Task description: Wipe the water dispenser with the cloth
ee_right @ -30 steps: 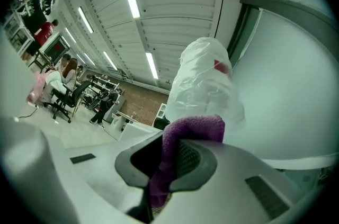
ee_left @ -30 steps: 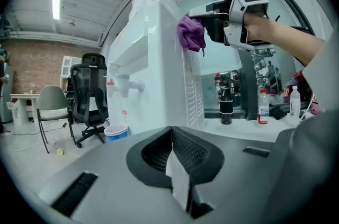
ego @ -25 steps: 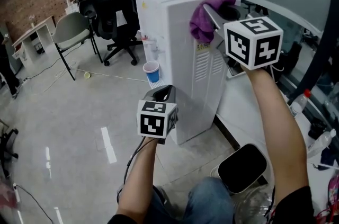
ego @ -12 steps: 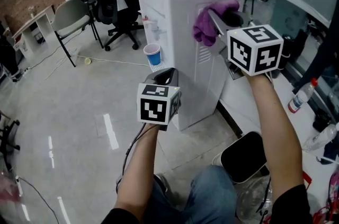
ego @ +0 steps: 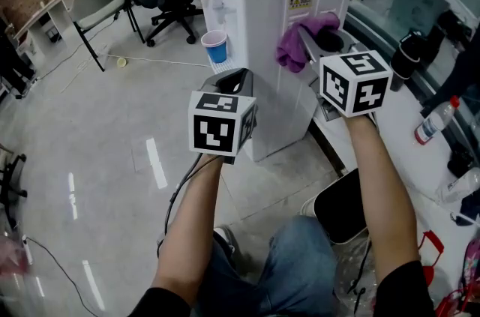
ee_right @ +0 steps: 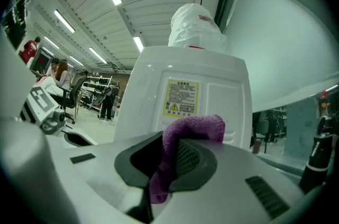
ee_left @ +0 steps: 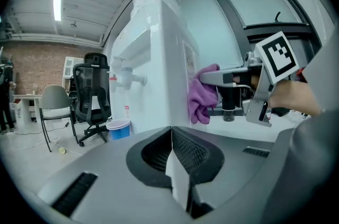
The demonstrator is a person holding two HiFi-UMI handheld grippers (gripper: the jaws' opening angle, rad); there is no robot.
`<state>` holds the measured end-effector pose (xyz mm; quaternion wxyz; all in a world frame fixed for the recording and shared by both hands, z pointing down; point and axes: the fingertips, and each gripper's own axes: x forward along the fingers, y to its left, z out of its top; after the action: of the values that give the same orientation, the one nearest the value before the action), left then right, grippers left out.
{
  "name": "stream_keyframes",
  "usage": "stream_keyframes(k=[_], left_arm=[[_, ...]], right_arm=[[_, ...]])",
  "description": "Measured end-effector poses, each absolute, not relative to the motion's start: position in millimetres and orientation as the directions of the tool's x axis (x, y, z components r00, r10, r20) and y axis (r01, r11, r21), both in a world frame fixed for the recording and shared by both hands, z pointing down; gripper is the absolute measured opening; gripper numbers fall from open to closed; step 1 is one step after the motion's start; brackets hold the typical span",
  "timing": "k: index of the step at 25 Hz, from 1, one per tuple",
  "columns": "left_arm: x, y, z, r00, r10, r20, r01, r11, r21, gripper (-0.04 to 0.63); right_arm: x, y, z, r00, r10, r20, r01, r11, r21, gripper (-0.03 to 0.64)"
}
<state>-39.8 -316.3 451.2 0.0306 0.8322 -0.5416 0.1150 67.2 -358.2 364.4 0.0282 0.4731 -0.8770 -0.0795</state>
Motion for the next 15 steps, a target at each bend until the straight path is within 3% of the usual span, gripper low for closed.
stream_keyframes(k=[15], left_arm=[[-42.9, -316.2, 463.6, 0.377, -0.897, 0.232, -0.911, -0.404, -0.082, 0.028]], right_arm=[[69.1, -363.0, 527.8, -0.514, -0.846, 0.138, -0.854, 0.52, 0.01, 0.04]])
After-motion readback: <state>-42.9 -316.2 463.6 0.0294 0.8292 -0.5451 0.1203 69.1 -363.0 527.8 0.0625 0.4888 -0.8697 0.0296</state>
